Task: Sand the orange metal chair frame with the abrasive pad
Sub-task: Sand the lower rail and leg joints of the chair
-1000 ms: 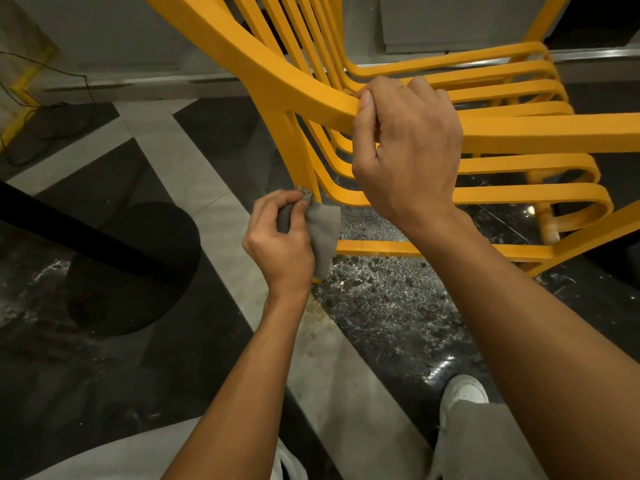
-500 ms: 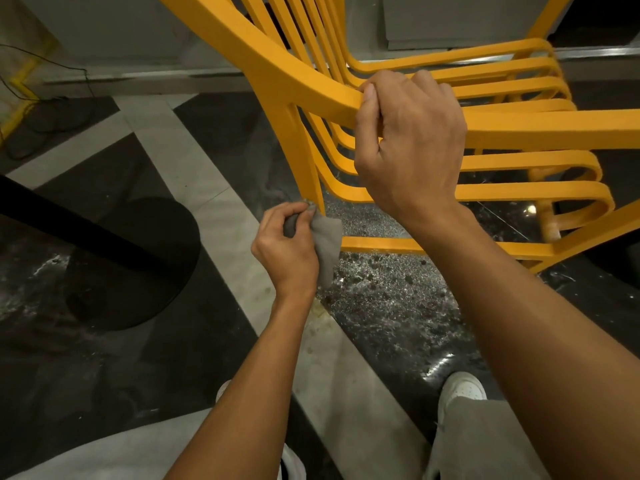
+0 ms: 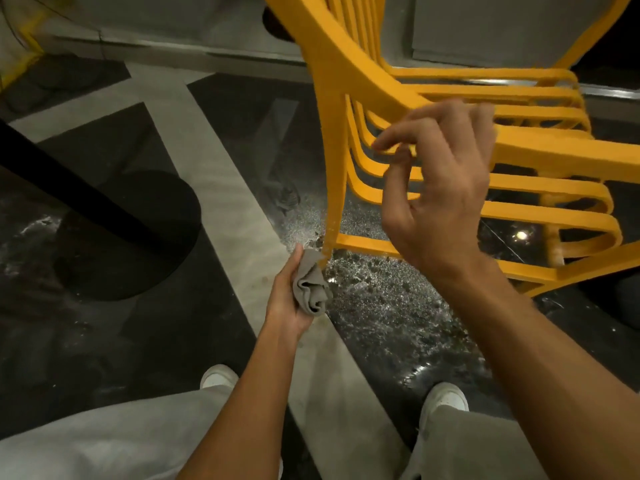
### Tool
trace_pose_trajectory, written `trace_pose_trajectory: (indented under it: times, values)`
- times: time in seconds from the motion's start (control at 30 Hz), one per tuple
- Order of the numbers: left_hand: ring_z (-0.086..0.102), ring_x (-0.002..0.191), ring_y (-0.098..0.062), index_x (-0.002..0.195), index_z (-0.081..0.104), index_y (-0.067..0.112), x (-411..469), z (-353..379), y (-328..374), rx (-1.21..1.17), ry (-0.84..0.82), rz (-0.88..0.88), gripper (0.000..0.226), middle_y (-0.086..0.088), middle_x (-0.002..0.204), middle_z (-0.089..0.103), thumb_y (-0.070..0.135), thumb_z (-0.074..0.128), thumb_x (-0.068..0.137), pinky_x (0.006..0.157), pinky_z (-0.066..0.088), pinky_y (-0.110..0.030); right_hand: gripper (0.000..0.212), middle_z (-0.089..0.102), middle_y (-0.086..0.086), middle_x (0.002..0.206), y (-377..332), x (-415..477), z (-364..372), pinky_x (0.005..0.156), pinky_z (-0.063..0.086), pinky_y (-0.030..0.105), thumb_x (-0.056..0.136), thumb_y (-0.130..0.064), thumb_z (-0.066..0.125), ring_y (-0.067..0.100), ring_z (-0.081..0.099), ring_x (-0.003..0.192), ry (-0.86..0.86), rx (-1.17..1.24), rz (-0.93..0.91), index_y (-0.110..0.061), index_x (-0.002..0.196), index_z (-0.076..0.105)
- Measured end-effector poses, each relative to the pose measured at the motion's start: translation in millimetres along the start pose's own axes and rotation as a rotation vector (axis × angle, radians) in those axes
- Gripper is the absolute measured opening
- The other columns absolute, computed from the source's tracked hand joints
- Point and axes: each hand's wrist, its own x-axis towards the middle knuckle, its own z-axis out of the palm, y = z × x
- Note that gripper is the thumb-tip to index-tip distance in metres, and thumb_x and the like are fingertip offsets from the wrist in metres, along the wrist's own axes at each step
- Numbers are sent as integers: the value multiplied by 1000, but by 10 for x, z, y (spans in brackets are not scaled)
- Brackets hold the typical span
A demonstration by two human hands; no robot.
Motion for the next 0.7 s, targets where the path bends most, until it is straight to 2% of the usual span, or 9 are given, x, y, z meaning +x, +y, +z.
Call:
trace_pose_trajectory:
  times: [0.1,0.13,0.2,0.3,0.43,0.53,0.6,0.7]
  values:
    - [57,61,-10,102,67,12,244,-219,-75,-1,62,-1,9,-2,76,66,18,62,106,48,51,-19,15,64,8,95,-4,-248,151,82,38,44,91,-2,57,29,53,96,-247,73,70,-8,96,69]
    - [58,68,-12,111,68,9,348,-303,-111,16,90,1,10,-4,83,67,16,66,103,53,53,-22,14,64,6,97,30,-360,228,83,38,43,92,-4,57,27,52,97,-329,79,107,-10,98,69]
    - [65,74,-17,121,70,4,586,-487,-184,41,168,16,28,-9,96,70,15,74,96,58,59,-28,15,64,2,99,138,-609,385,85,41,45,94,-8,56,24,51,98,-483,74,180,-14,102,67]
    - [71,79,-22,125,72,1,864,-654,-285,6,257,52,37,-15,113,73,18,77,92,63,62,-33,19,64,-1,105,323,-944,586,87,45,52,93,-9,56,24,51,101,-663,60,287,-17,109,64]
    - [72,69,-27,114,75,0,1253,-913,-410,7,445,61,26,-13,93,77,18,75,96,60,61,-38,32,63,3,121,471,-1188,806,98,45,48,94,-14,58,22,50,113,-819,-17,319,-14,126,59]
    - [69,58,-22,101,76,1,1477,-968,-458,11,584,66,12,-7,71,74,12,72,99,60,60,-36,48,59,7,133,579,-1316,946,104,41,42,96,-21,58,24,48,122,-880,-80,277,-11,142,50]
    - [70,67,-21,100,77,5,1597,-988,-487,22,675,71,6,-4,78,73,8,74,97,73,63,-40,56,56,9,139,649,-1410,1013,108,39,44,98,-29,56,25,47,127,-931,-101,281,-10,149,43]
    - [76,87,-28,107,79,6,1790,-1031,-530,-22,692,77,13,-9,94,78,5,73,95,87,64,-48,65,53,10,146,716,-1545,1081,113,36,47,100,-41,50,26,46,132,-1026,-105,278,-11,156,34]
